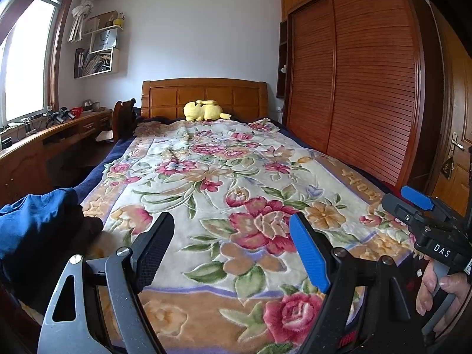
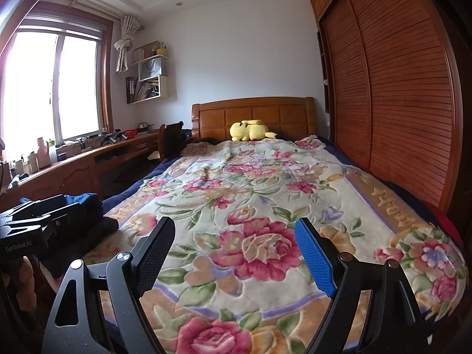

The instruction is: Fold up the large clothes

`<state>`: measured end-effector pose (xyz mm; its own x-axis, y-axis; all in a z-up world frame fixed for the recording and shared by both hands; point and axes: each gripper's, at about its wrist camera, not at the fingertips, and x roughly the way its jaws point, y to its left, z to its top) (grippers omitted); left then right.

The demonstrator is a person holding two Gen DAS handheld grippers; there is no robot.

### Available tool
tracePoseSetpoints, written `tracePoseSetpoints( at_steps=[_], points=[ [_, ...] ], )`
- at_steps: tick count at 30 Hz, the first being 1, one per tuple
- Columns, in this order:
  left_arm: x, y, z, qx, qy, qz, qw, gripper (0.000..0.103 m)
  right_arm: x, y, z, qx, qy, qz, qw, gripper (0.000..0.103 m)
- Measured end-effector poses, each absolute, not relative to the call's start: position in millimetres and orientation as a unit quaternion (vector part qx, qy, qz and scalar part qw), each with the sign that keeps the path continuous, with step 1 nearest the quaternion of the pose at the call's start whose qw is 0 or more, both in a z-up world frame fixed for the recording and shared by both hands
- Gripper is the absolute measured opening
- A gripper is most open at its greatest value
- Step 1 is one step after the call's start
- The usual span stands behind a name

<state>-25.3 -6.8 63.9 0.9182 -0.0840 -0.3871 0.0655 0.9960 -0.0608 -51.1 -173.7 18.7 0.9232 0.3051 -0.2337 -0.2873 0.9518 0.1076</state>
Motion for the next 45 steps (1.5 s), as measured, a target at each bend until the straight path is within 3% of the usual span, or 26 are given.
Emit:
tracePoseSetpoints(
  at_steps=[45],
  points=[
    [-29.6,-1.2,63.0,-0.027,0.197,-0.032,0.980,0.081,-51.1,-191.0,17.6,0.029,0.128,0.166,0.977,0.085]
  ],
)
